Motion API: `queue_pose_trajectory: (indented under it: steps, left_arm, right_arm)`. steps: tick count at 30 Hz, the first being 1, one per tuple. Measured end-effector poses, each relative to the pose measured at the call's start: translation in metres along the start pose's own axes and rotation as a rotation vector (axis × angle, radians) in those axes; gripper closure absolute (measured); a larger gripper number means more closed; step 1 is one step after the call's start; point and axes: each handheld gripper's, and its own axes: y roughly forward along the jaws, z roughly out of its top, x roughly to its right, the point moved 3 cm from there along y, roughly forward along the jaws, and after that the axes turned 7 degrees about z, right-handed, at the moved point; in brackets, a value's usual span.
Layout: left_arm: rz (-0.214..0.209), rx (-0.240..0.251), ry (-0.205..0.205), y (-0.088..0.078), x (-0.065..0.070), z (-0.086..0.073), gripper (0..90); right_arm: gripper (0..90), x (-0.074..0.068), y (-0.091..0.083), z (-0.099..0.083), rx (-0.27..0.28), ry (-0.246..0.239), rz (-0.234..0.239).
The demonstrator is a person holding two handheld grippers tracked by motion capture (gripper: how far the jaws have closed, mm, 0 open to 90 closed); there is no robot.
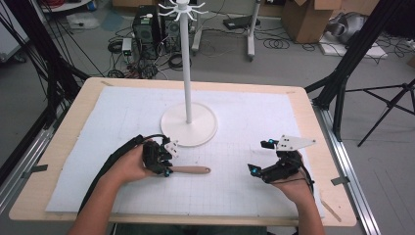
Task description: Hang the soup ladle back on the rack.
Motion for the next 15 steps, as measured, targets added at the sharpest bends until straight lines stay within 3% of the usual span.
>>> queue_pose_trajectory:
  steps: [7,9,15]
  left_arm:
    - [-0.013,0.020,-0.038,-0.003,-0.002,-0.002,76.6]
    - [-0.009,0.049,-0.045,-0.008,-0.003,-0.004,76.7]
    - [0.006,0.208,-0.099,-0.040,-0.010,-0.012,76.6]
  right_arm:
    - [0.5,0.000,0.000,0.000,0.001,0.002,0.002]
    - [0.5,0.000,0.000,0.000,0.002,0.001,0.002]
    - [0.5,0.001,0.001,-0.001,-0.001,0.007,-0.001]
